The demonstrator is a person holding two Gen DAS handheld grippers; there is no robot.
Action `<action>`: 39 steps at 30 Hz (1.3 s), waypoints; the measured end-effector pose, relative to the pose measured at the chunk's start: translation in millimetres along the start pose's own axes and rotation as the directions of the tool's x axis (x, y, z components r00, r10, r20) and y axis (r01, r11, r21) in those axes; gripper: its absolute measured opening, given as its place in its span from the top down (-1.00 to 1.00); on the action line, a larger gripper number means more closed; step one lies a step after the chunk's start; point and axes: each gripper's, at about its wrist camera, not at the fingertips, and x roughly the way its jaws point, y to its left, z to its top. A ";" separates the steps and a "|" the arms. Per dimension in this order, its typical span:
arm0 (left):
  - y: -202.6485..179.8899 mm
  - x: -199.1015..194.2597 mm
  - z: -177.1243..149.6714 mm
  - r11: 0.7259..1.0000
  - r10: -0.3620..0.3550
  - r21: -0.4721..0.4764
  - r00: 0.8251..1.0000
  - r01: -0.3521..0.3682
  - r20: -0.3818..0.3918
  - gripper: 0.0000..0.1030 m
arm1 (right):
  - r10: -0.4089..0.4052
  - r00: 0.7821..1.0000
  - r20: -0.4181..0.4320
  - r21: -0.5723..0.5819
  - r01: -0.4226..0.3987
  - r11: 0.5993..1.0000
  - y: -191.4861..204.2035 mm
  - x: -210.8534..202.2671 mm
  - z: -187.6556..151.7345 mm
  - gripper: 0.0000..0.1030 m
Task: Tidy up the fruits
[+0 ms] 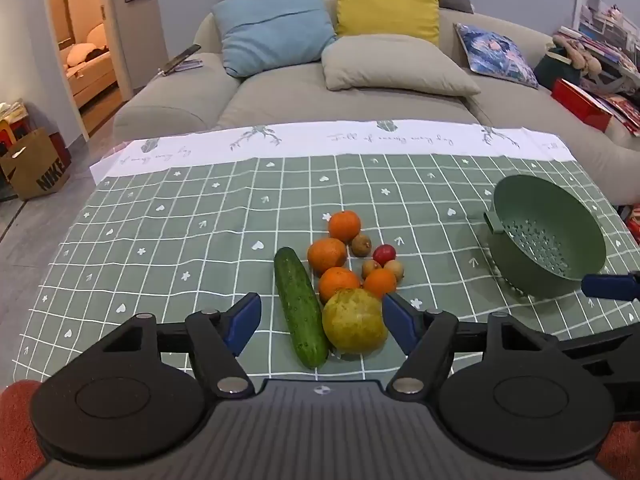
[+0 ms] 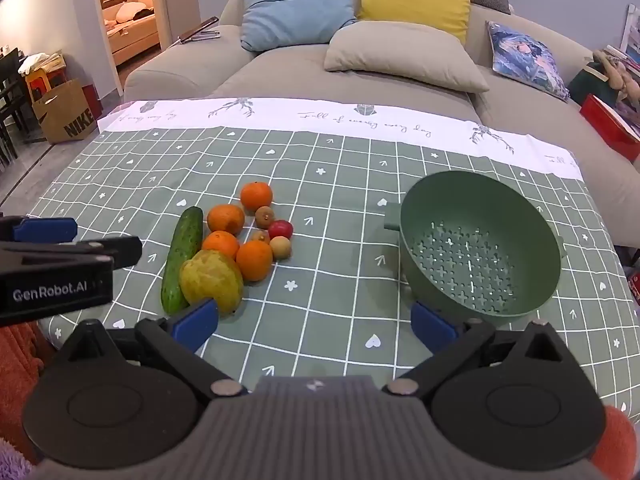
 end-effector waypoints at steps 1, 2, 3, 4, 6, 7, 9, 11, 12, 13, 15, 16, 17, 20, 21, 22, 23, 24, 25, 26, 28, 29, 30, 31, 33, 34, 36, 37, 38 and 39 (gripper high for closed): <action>0.2 -0.3 -0.4 1.000 0.003 0.000 1.000 -0.003 -0.005 -0.58 | -0.003 1.000 0.003 -0.001 0.003 1.000 0.4 -0.2 -0.7 -0.91; 0.9 -0.8 -0.7 1.000 0.005 -0.003 1.000 -0.005 -0.008 -0.57 | -0.007 1.000 0.006 -0.004 0.007 1.000 0.9 -0.4 -1.4 -0.91; 2.4 -1.7 -1.0 1.000 0.001 -0.006 1.000 -0.001 -0.009 -0.57 | -0.010 1.000 0.004 -0.007 0.010 1.000 1.6 -0.1 -2.2 -0.91; -1.9 1.0 -0.5 1.000 0.009 0.023 1.000 -0.009 -0.028 -0.57 | -0.009 1.000 0.002 -0.008 0.009 1.000 1.9 0.2 -3.0 -0.91; -1.0 4.3 -0.4 1.000 0.008 0.021 1.000 -0.007 -0.025 -0.57 | -0.002 1.000 -0.003 -0.003 0.002 1.000 1.4 0.9 -4.2 -0.91; -5.3 3.6 -2.7 0.999 0.025 0.036 1.000 -0.024 -0.015 -0.57 | -0.001 1.000 -0.005 -0.001 0.001 1.000 0.3 0.1 -1.3 -0.91; -9.0 2.6 -5.4 0.999 0.033 0.039 0.999 -0.033 -0.007 -0.57 | -0.003 1.000 -0.005 0.006 0.003 1.000 -2.2 -1.3 1.0 -0.91; -7.7 5.6 -3.6 0.999 0.030 0.032 0.999 -0.029 -0.020 -0.57 | -0.001 1.000 -0.003 0.020 0.001 1.000 -7.7 -1.8 3.7 -0.91; -4.7 0.6 0.0 0.999 0.027 0.029 0.999 -0.026 -0.021 -0.57 | -0.008 1.000 0.003 0.022 0.008 1.000 -5.9 -4.0 2.3 -0.91; -4.2 0.2 0.3 0.999 0.027 0.029 0.999 -0.027 -0.022 -0.57 | -0.012 1.000 0.003 0.023 0.012 1.000 -6.3 -3.1 2.7 -0.91; -4.4 -0.5 0.7 0.999 0.029 0.030 0.999 -0.029 -0.021 -0.58 | -0.020 1.000 0.009 0.028 0.020 0.999 -5.0 -0.9 -1.8 -0.91; -3.6 -0.7 0.5 0.999 0.028 0.029 0.999 -0.027 -0.020 -0.58 | -0.019 1.000 0.008 0.031 0.019 0.999 -5.5 -0.7 -1.6 -0.91; -3.5 -1.1 0.4 0.999 0.028 0.031 0.999 -0.028 -0.020 -0.58 | -0.018 1.000 0.009 0.032 0.018 0.999 -5.4 -0.3 -1.9 -0.91; -4.5 -1.7 0.0 0.999 0.029 0.039 0.999 -0.028 -0.017 -0.58 | -0.018 1.000 0.010 0.033 0.017 0.999 -6.0 -0.2 -1.9 -0.91; -4.7 -1.6 0.0 0.999 0.029 0.040 0.999 -0.029 -0.017 -0.58 | -0.020 1.000 0.010 0.033 0.019 0.999 -5.7 0.3 -1.8 -0.91; -4.9 -1.5 -0.1 0.999 0.029 0.039 0.999 -0.029 -0.017 -0.58 | -0.021 1.000 0.011 0.035 0.020 0.999 -5.9 0.4 -1.8 -0.91; -5.1 -1.5 -0.1 0.999 0.030 0.038 0.999 -0.029 -0.018 -0.58 | -0.021 1.000 0.012 0.036 0.021 0.999 -6.5 0.3 -1.7 -0.91; -5.2 -1.5 -0.1 0.999 0.031 0.038 0.999 -0.030 -0.018 -0.58 | -0.022 1.000 0.012 0.037 0.022 0.999 -6.6 0.5 -1.7 -0.91; -5.2 -1.7 0.1 0.999 0.033 0.037 0.999 -0.032 -0.019 -0.58 | -0.024 1.000 0.012 0.037 0.023 0.999 -6.5 0.5 -1.9 -0.91; -5.0 -1.9 0.2 0.999 0.034 0.036 0.999 -0.033 -0.020 -0.58 | -0.024 1.000 0.011 0.038 0.024 0.999 -6.8 0.8 -2.0 -0.91; -4.7 -1.4 0.1 0.999 0.034 0.034 0.999 -0.033 -0.020 -0.58 | -0.026 1.000 0.008 0.040 0.025 0.999 -7.1 1.2 -2.1 -0.91; -4.6 -1.5 0.1 0.999 0.034 0.034 0.999 -0.034 -0.019 -0.58 | -0.026 1.000 0.008 0.041 0.025 0.999 -7.3 1.3 -2.0 -0.91; -4.4 -1.6 0.2 0.999 0.035 0.034 0.999 -0.034 -0.019 -0.58 | -0.026 1.000 0.008 0.042 0.026 0.999 -7.4 1.2 -2.0 -0.91; -4.2 -1.7 0.2 0.999 0.036 0.034 0.999 -0.035 -0.020 -0.58 | -0.027 1.000 0.007 0.043 0.027 0.999 -7.6 1.3 -1.8 -0.91; -3.5 -1.9 -0.2 0.999 0.037 0.034 0.999 -0.036 -0.020 -0.58 | -0.028 1.000 0.008 0.042 0.027 0.999 -7.7 1.3 -1.4 -0.91; -3.2 -1.5 -0.2 0.999 0.038 0.034 0.999 -0.037 -0.020 -0.58 | -0.028 1.000 0.007 0.043 0.027 0.999 -7.8 1.3 -1.5 -0.91; -2.8 -1.3 -0.2 0.999 0.037 0.034 0.999 -0.037 -0.020 -0.58 | -0.028 1.000 0.007 0.043 0.028 0.999 -7.9 1.3 -1.6 -0.91; -2.7 -1.3 -0.2 0.999 0.037 0.034 0.999 -0.037 -0.020 -0.58 | -0.029 1.000 0.006 0.043 0.028 0.999 -8.0 1.3 -1.5 -0.91; -2.7 -1.3 -0.2 0.999 0.037 0.035 0.999 -0.036 -0.020 -0.58 | -0.029 1.000 0.006 0.043 0.028 0.999 -8.1 1.3 -1.7 -0.91; -2.4 -1.3 -0.1 0.999 0.037 0.036 0.999 -0.036 -0.020 -0.58 | -0.029 1.000 0.006 0.044 0.029 0.999 -8.2 1.3 -1.7 -0.91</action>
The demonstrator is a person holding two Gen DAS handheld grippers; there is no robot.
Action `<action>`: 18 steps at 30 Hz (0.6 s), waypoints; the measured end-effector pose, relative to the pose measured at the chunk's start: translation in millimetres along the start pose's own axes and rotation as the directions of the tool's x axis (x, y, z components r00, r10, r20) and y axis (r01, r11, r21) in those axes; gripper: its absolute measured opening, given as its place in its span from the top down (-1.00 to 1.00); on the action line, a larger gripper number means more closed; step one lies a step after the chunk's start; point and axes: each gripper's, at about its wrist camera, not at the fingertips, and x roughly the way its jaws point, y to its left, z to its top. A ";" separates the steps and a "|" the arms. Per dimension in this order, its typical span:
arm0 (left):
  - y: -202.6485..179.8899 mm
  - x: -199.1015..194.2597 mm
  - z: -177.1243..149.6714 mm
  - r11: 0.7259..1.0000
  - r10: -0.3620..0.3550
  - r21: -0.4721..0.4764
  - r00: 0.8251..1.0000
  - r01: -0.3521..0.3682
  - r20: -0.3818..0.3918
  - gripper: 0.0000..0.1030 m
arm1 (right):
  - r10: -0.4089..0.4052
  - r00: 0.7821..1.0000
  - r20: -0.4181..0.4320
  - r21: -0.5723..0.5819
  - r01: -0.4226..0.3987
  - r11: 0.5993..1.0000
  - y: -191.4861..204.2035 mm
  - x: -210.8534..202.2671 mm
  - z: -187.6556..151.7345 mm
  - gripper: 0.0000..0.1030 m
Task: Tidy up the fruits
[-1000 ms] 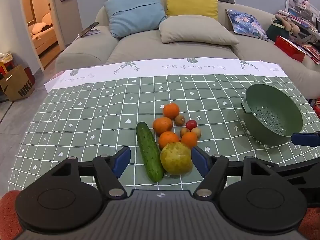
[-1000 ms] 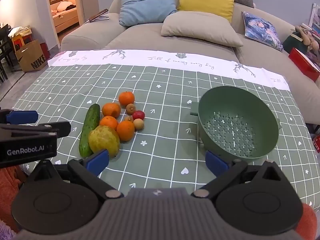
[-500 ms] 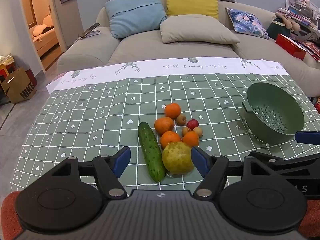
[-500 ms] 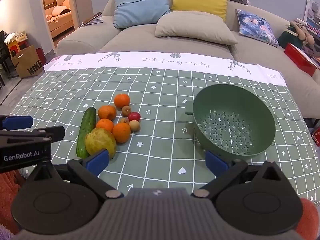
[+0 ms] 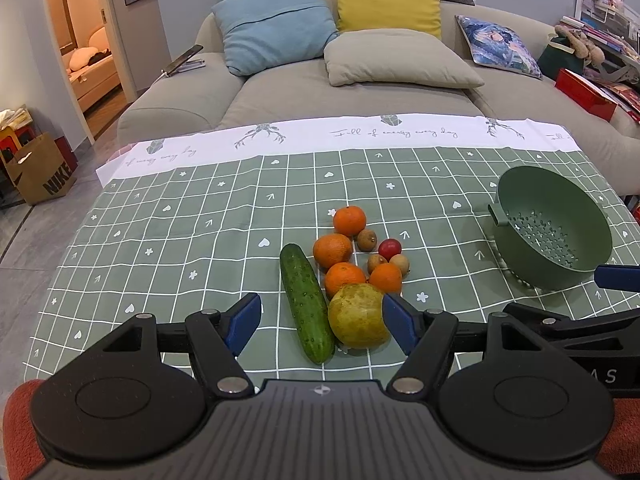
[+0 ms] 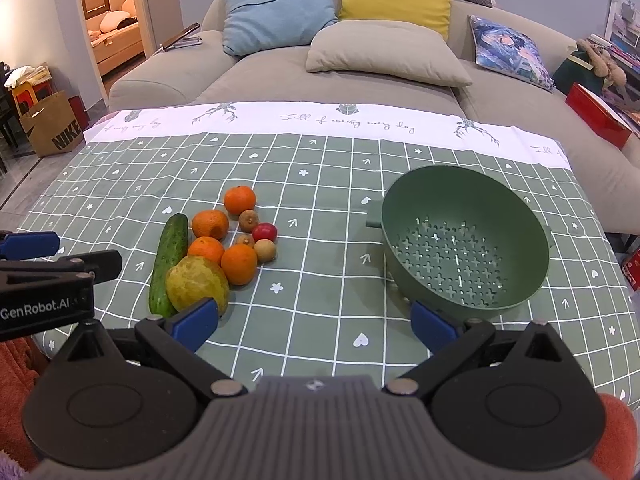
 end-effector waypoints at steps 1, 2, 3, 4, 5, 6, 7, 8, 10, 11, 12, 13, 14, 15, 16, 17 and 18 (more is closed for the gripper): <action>-0.1 0.1 0.1 1.000 0.000 0.000 1.000 0.000 0.000 -0.58 | -0.001 1.000 -0.001 0.001 0.001 1.000 -0.1 0.1 0.0 -0.91; -0.1 0.5 0.4 1.000 0.001 0.001 1.000 -0.001 -0.001 -0.58 | -0.001 1.000 -0.002 0.003 0.001 1.000 -0.3 0.7 0.1 -0.91; 0.1 0.6 0.3 1.000 0.002 0.002 1.000 -0.002 -0.002 -0.58 | -0.001 1.000 -0.004 0.005 0.001 1.000 -0.9 0.9 0.0 -0.91; 0.2 0.9 0.5 1.000 0.002 0.002 1.000 -0.002 -0.003 -0.58 | 0.000 1.000 -0.006 0.007 0.000 1.000 -1.3 1.2 0.1 -0.91; -0.4 1.0 0.4 1.000 0.004 0.003 1.000 -0.004 -0.004 -0.58 | 0.000 1.000 -0.007 0.009 0.000 1.000 -1.0 1.9 0.2 -0.91; -0.4 0.9 0.3 1.000 0.004 0.003 1.000 -0.004 -0.005 -0.58 | 0.001 1.000 -0.009 0.011 -0.001 1.000 -1.3 2.4 0.2 -0.91; -0.5 0.9 0.3 1.000 0.005 0.003 1.000 -0.005 -0.005 -0.58 | 0.000 1.000 -0.010 0.013 0.000 1.000 -1.6 2.7 0.2 -0.91; -0.6 0.9 0.3 1.000 0.005 0.003 1.000 -0.005 -0.005 -0.58 | -0.001 1.000 -0.010 0.015 0.001 1.000 -1.9 2.8 0.2 -0.91; -0.6 1.0 0.3 1.000 0.005 0.003 1.000 -0.005 -0.005 -0.58 | -0.001 1.000 -0.011 0.018 0.001 1.000 -2.0 3.1 0.1 -0.91; -0.3 1.0 0.2 1.000 0.005 0.003 1.000 -0.005 -0.005 -0.58 | 0.001 1.000 -0.012 0.019 0.000 1.000 -2.4 3.6 0.2 -0.91; -0.6 1.0 0.3 1.000 0.005 0.003 1.000 -0.005 -0.005 -0.58 | 0.002 1.000 -0.014 0.022 -0.001 1.000 -2.6 3.9 0.3 -0.91; -0.4 1.0 0.2 1.000 0.005 0.004 1.000 -0.005 -0.005 -0.58 | 0.002 1.000 -0.015 0.024 -0.002 1.000 -2.7 4.1 0.3 -0.91; -0.4 1.0 0.1 1.000 0.004 0.004 1.000 -0.004 -0.004 -0.58 | 0.002 1.000 -0.015 0.026 -0.001 1.000 -2.7 4.4 0.4 -0.91; 0.2 0.9 0.1 1.000 0.004 0.004 1.000 -0.004 -0.004 -0.58 | 0.001 1.000 -0.015 0.026 -0.001 1.000 -2.5 4.5 0.0 -0.91; -0.2 1.1 0.1 1.000 0.004 0.003 1.000 -0.004 -0.004 -0.58 | 0.000 1.000 -0.015 0.028 0.000 1.000 -2.8 4.5 0.4 -0.91; -0.3 1.1 0.1 1.000 0.005 0.003 1.000 -0.005 -0.004 -0.58 | 0.000 1.000 -0.016 0.030 0.001 1.000 -3.0 4.6 0.5 -0.91; 0.3 1.2 0.0 1.000 0.005 0.003 1.000 -0.005 -0.004 -0.58 | 0.000 1.000 -0.016 0.031 0.001 1.000 -3.4 5.1 -0.3 -0.91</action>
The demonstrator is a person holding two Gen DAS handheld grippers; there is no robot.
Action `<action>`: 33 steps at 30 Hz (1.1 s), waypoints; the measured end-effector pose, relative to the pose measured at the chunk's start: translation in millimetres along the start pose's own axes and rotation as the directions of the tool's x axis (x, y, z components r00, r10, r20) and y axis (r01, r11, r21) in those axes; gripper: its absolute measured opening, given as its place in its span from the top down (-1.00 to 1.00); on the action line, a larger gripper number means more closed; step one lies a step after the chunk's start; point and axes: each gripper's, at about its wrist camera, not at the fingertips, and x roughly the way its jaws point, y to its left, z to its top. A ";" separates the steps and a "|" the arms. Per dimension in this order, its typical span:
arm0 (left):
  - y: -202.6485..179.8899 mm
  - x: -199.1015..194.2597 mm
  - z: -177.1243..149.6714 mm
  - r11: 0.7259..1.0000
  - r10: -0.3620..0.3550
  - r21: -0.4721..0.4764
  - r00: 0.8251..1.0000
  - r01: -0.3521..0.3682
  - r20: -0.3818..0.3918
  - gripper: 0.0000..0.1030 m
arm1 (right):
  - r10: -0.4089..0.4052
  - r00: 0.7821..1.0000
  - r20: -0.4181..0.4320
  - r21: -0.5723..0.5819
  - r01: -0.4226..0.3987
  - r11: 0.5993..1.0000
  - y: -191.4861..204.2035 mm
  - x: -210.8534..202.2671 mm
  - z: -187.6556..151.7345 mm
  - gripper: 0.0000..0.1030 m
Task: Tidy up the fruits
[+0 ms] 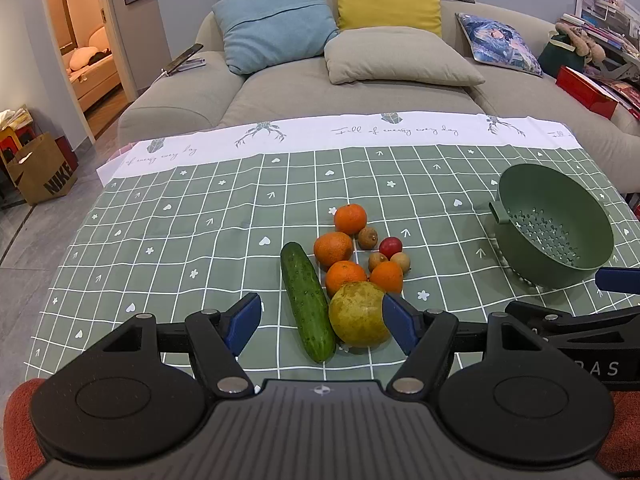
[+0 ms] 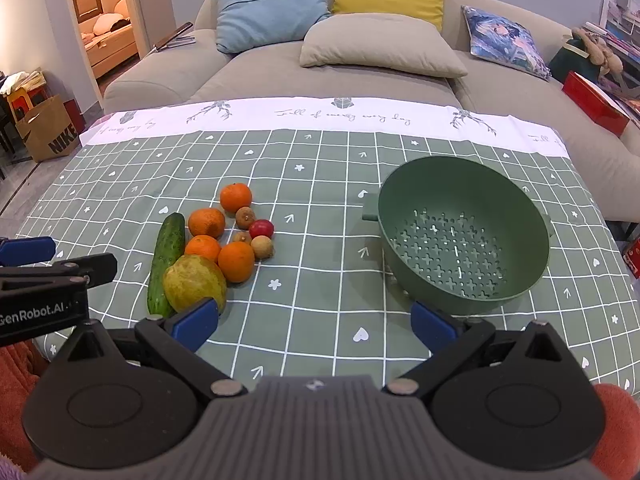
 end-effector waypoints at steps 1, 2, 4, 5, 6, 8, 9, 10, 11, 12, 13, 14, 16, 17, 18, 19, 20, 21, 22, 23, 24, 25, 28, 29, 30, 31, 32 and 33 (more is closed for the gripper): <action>-0.3 -0.1 0.1 1.000 0.000 0.000 1.000 0.000 0.000 -0.58 | 0.000 1.000 -0.001 0.001 0.000 1.000 -0.4 0.4 -0.3 -0.91; -0.6 -0.2 0.1 1.000 0.000 0.000 1.000 0.000 0.000 -0.58 | 0.000 1.000 -0.003 0.003 0.000 1.000 -0.6 0.9 -0.4 -0.91; -0.6 -0.2 0.2 1.000 0.000 0.000 1.000 0.000 0.000 -0.58 | -0.001 1.000 -0.005 0.006 0.001 1.000 -1.5 1.1 -0.7 -0.91; -0.6 -0.2 0.2 1.000 0.000 0.000 1.000 0.000 0.000 -0.58 | -0.001 1.000 -0.006 0.007 0.001 1.000 -1.6 1.4 -0.7 -0.91; -0.7 -0.2 0.2 1.000 0.000 0.000 1.000 0.000 -0.001 -0.58 | -0.002 1.000 -0.007 0.009 0.002 1.000 -1.7 1.6 -1.1 -0.91; -0.7 -0.2 0.2 1.000 0.000 0.000 1.000 0.000 0.000 -0.58 | -0.002 1.000 -0.009 0.011 0.002 1.000 -2.0 1.8 -1.0 -0.91; -0.6 -0.2 0.2 1.000 0.000 0.000 1.000 0.000 0.000 -0.58 | -0.001 1.000 -0.009 0.012 0.002 1.000 -2.1 2.0 -1.2 -0.91; -0.7 -0.2 0.2 1.000 0.000 0.000 1.000 0.000 0.000 -0.58 | -0.001 1.000 -0.011 0.012 0.001 1.000 -2.0 2.3 -1.4 -0.91; -0.8 -0.2 0.2 1.000 0.000 0.000 1.000 0.000 0.000 -0.58 | -0.001 1.000 -0.012 0.013 0.001 1.000 -1.9 2.7 -1.3 -0.91; -0.7 -0.2 0.2 1.000 0.000 0.000 1.000 0.000 -0.001 -0.58 | -0.001 1.000 -0.014 0.013 0.001 1.000 -1.8 3.1 -1.4 -0.91; -0.8 -0.2 0.2 1.000 0.000 -0.001 1.000 0.000 -0.001 -0.58 | -0.001 1.000 -0.015 0.013 0.001 1.000 -2.0 3.4 -1.4 -0.91; -0.4 -0.1 0.2 1.000 0.000 -0.001 1.000 0.000 -0.001 -0.58 | -0.001 1.000 -0.017 0.014 0.001 1.000 -2.1 3.6 -1.6 -0.91; -0.1 0.5 -0.6 1.000 0.000 -0.003 1.000 0.000 -0.002 -0.58 | -0.001 1.000 -0.019 0.016 0.001 1.000 -2.5 4.2 -1.4 -0.91; -0.1 0.5 -0.6 1.000 0.000 -0.003 1.000 0.000 -0.002 -0.58 | -0.001 1.000 -0.020 0.016 0.002 1.000 -2.8 4.1 -1.5 -0.91; 0.4 0.5 -0.8 1.000 0.001 -0.003 1.000 -0.001 -0.002 -0.58 | -0.001 1.000 -0.021 0.017 0.002 1.000 -3.0 4.3 -1.6 -0.91; -0.1 0.5 -0.6 1.000 0.001 -0.003 1.000 -0.001 -0.002 -0.58 | -0.001 1.000 -0.021 0.018 0.002 1.000 -3.4 4.5 -1.5 -0.91; 0.0 0.5 -0.6 1.000 0.000 -0.002 1.000 0.000 -0.002 -0.58 | -0.001 1.000 -0.022 0.019 0.002 1.000 -3.6 4.6 -1.5 -0.91; 0.4 0.6 -0.8 1.000 0.000 -0.002 1.000 0.000 -0.002 -0.58 | -0.001 1.000 -0.022 0.020 0.002 1.000 -3.7 4.7 -1.5 -0.91; 0.0 0.6 -0.6 1.000 0.000 -0.002 1.000 0.000 -0.002 -0.58 | -0.001 1.000 -0.022 0.019 0.001 1.000 -3.6 4.9 -1.4 -0.91; 0.0 0.6 -0.6 1.000 0.000 -0.002 1.000 0.000 -0.002 -0.58 | -0.001 1.000 -0.022 0.019 0.001 1.000 -3.6 4.9 -1.4 -0.91; 0.6 1.3 -1.1 1.000 -0.001 -0.003 1.000 0.001 -0.004 -0.58 | 0.000 1.000 -0.023 0.018 0.001 1.000 -3.4 5.3 -1.5 -0.91; 0.8 1.8 -1.7 1.000 -0.002 -0.003 1.000 0.002 -0.006 -0.58 | 0.000 1.000 -0.024 0.017 0.000 1.000 -3.3 5.7 -1.7 -0.91; 1.0 2.1 -3.2 1.000 -0.004 -0.004 1.000 0.004 -0.007 -0.58 | 0.001 1.000 -0.028 0.018 0.000 1.000 -3.8 6.4 -2.5 -0.91; 1.1 2.4 -3.6 1.000 -0.005 -0.005 1.000 0.005 -0.008 -0.58 | 0.001 1.000 -0.029 0.019 0.000 1.000 -4.1 6.6 -2.7 -0.91; 1.8 2.7 -4.3 1.000 -0.007 -0.006 1.000 0.007 -0.010 -0.58 | 0.002 1.000 -0.031 0.021 -0.001 1.000 -4.4 7.1 -2.9 -0.91; 0.1 3.7 -2.7 1.000 -0.008 -0.008 1.000 0.008 -0.014 -0.58 | 0.003 0.999 -0.033 0.022 -0.002 1.000 -4.5 7.3 -2.8 -0.91; 0.2 4.0 -2.8 1.000 -0.013 -0.008 1.000 0.013 -0.016 -0.58 | 0.005 0.999 -0.036 0.023 -0.004 1.000 -4.5 8.1 -3.0 -0.91; 0.6 4.6 -2.7 1.000 -0.022 -0.009 1.000 0.022 -0.019 -0.58 | 0.008 0.999 -0.039 0.024 -0.007 1.000 -4.5 9.1 -3.2 -0.91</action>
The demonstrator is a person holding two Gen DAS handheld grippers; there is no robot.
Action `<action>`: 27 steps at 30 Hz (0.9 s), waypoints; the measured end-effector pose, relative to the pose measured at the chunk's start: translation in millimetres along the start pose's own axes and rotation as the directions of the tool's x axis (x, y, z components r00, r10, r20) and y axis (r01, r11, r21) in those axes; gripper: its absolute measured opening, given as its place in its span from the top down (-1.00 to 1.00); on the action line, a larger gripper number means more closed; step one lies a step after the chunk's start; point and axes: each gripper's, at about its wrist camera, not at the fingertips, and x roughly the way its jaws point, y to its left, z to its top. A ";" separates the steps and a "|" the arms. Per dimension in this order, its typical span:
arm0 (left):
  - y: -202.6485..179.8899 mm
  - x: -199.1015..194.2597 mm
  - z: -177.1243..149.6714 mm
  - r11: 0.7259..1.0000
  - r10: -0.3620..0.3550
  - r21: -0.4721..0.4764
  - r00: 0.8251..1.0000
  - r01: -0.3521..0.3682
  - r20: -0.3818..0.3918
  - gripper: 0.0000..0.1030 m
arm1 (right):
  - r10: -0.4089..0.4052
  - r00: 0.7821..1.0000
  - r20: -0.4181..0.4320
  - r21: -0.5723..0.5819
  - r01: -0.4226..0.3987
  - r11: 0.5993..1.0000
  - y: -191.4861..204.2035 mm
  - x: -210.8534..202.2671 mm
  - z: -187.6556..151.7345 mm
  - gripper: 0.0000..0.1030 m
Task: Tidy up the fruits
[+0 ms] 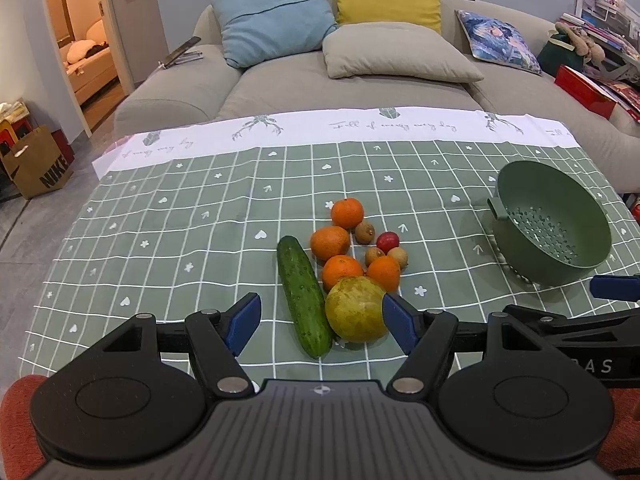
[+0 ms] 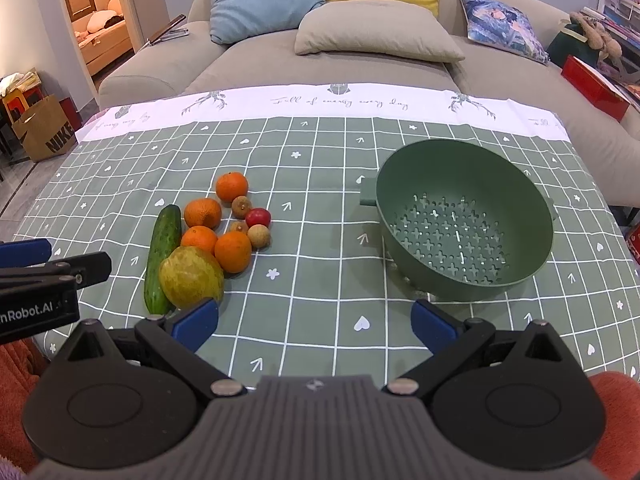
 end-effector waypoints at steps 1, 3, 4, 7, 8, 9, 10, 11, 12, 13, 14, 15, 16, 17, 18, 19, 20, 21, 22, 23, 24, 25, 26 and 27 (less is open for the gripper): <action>0.8 0.6 0.0 1.000 -0.011 -0.002 1.000 0.011 -0.003 -0.58 | 0.005 1.000 -0.003 0.000 -0.005 1.000 0.3 0.9 0.2 -0.91; 2.7 2.9 1.6 1.000 -0.029 -0.012 1.000 0.029 -0.010 -0.58 | 0.022 1.000 -0.005 0.001 -0.022 1.000 0.5 3.4 -0.1 -0.91; 4.5 4.4 1.8 0.999 -0.041 -0.017 0.999 0.041 -0.014 -0.58 | 0.028 1.000 -0.005 -0.001 -0.028 1.000 1.1 4.8 -0.4 -0.91; 9.5 10.9 3.4 0.996 -0.080 -0.031 0.996 0.079 -0.034 -0.58 | 0.045 0.999 -0.005 -0.015 -0.045 0.999 3.8 11.7 -1.2 -0.91; 11.2 13.5 4.3 0.995 -0.093 -0.032 0.995 0.092 -0.041 -0.58 | 0.048 0.999 -0.002 -0.022 -0.048 0.999 5.0 14.1 -1.1 -0.91; 12.6 15.6 4.9 0.994 -0.104 -0.034 0.994 0.102 -0.046 -0.58 | 0.055 0.998 0.005 -0.032 -0.055 0.998 6.3 16.3 -0.9 -0.91; 14.8 17.8 5.0 0.993 -0.111 -0.039 0.993 0.109 -0.050 -0.58 | 0.066 0.998 0.014 -0.046 -0.065 0.997 8.1 18.7 -0.5 -0.91; 16.8 19.9 5.1 0.993 -0.116 -0.044 0.992 0.114 -0.054 -0.54 | 0.074 0.997 0.022 -0.061 -0.073 0.995 10.6 21.3 0.1 -0.91; 19.2 22.5 5.4 0.992 -0.123 -0.050 0.991 0.120 -0.058 -0.51 | 0.079 0.997 0.023 -0.075 -0.077 0.994 13.0 24.0 1.2 -0.91; 22.5 26.0 5.5 0.990 -0.128 -0.060 0.990 0.124 -0.064 -0.49 | 0.087 0.996 0.018 -0.087 -0.085 0.993 15.4 27.9 2.8 -0.91; 25.7 28.8 5.6 0.990 -0.130 -0.071 0.989 0.125 -0.072 -0.43 | 0.101 0.995 0.010 -0.093 -0.100 0.991 17.5 31.5 4.5 -0.91; 29.4 32.3 5.6 0.989 -0.130 -0.084 0.988 0.123 -0.081 -0.38 | 0.121 0.993 0.002 -0.093 -0.121 0.988 19.9 35.2 6.0 -0.90; 33.4 36.7 5.9 0.988 -0.132 -0.098 0.987 0.123 -0.094 -0.29 | 0.140 0.990 -0.005 -0.091 -0.140 0.986 22.9 38.3 7.3 -0.86; 37.5 41.2 6.4 0.986 -0.138 -0.114 0.985 0.125 -0.108 -0.21 | 0.157 0.988 -0.013 -0.088 -0.157 0.984 25.5 41.4 8.5 -0.76; 41.7 45.5 6.9 0.982 -0.146 -0.134 0.982 0.130 -0.120 -0.12 | 0.176 0.984 -0.024 -0.086 -0.177 0.980 28.7 45.2 9.8 -0.72; 46.7 50.2 8.2 0.978 -0.156 -0.158 0.979 0.134 -0.133 -0.07 | 0.196 0.980 -0.039 -0.083 -0.198 0.977 32.2 49.9 11.1 -0.67; 50.7 54.4 9.1 0.974 -0.167 -0.178 0.976 0.140 -0.143 0.05 | 0.209 0.976 -0.052 -0.078 -0.213 0.974 35.5 53.8 12.4 -0.61; 54.1 59.0 10.2 0.969 -0.178 -0.197 0.972 0.146 -0.152 0.12 | 0.227 0.972 -0.068 -0.068 -0.231 0.971 38.7 59.1 14.2 -0.57; 57.9 64.0 10.8 0.965 -0.185 -0.215 0.969 0.148 -0.162 0.15 | 0.240 0.968 -0.078 -0.058 -0.244 0.968 40.7 63.1 15.6 -0.52; 60.0 67.8 11.1 0.963 -0.188 -0.223 0.968 0.148 -0.169 0.18 | 0.249 0.965 -0.086 -0.047 -0.254 0.966 43.2 67.3 17.3 -0.51; 61.9 72.3 11.8 0.963 -0.188 -0.227 0.966 0.146 -0.176 0.21 | 0.255 0.963 -0.093 -0.036 -0.259 0.965 45.7 71.5 19.5 -0.51; 64.0 76.5 11.9 0.963 -0.187 -0.229 0.965 0.143 -0.183 0.24 | 0.261 0.961 -0.096 -0.026 -0.264 0.964 48.8 76.1 21.0 -0.51; 66.2 80.7 12.5 0.962 -0.188 -0.235 0.963 0.140 -0.194 0.29 | 0.265 0.959 -0.101 -0.017 -0.268 0.963 51.5 80.4 22.9 -0.51; 69.1 85.2 13.3 0.959 -0.193 -0.247 0.960 0.140 -0.202 0.29 | 0.269 0.957 -0.109 -0.009 -0.272 0.962 54.5 85.0 25.1 -0.51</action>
